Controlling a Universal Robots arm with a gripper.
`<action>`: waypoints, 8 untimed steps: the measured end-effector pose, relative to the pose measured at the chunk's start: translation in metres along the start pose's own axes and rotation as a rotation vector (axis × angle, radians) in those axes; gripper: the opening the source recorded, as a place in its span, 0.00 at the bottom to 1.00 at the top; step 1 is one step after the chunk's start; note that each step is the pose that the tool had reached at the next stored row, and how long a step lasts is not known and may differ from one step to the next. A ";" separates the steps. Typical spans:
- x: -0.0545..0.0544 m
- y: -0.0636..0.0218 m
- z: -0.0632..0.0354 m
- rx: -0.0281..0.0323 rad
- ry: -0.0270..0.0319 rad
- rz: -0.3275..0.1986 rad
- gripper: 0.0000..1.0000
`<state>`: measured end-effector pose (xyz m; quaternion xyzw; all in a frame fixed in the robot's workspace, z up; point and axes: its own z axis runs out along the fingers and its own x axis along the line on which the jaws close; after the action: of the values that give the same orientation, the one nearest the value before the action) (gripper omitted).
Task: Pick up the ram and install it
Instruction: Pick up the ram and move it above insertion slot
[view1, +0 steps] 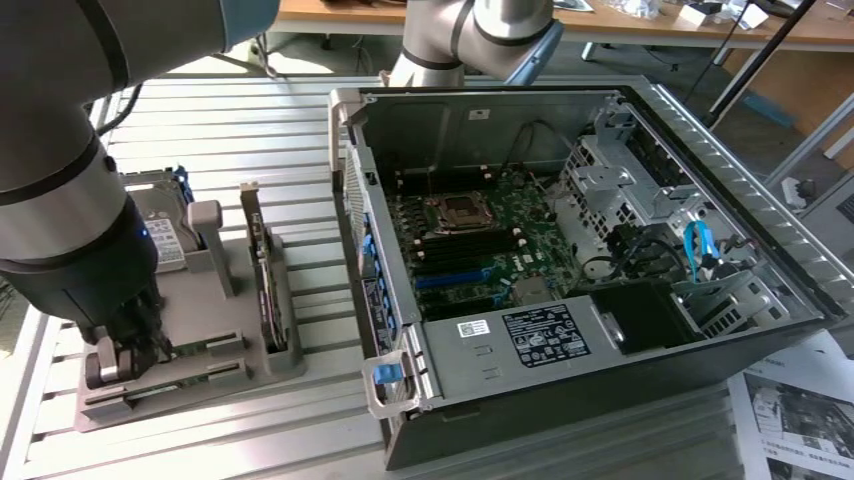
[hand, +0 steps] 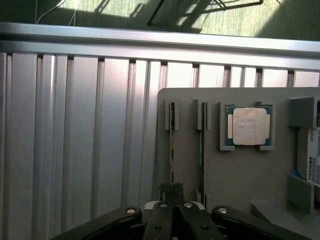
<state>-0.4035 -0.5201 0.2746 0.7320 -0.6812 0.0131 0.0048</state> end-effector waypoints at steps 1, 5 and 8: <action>0.000 0.0001 0.0027 -0.0001 -0.0001 -0.002 0.11; 0.001 0.0003 0.0102 -0.0006 -0.0001 -0.009 0.11; 0.002 0.0004 0.0151 -0.0012 -0.0001 -0.012 0.11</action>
<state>-0.4035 -0.5222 0.2595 0.7362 -0.6767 0.0127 0.0053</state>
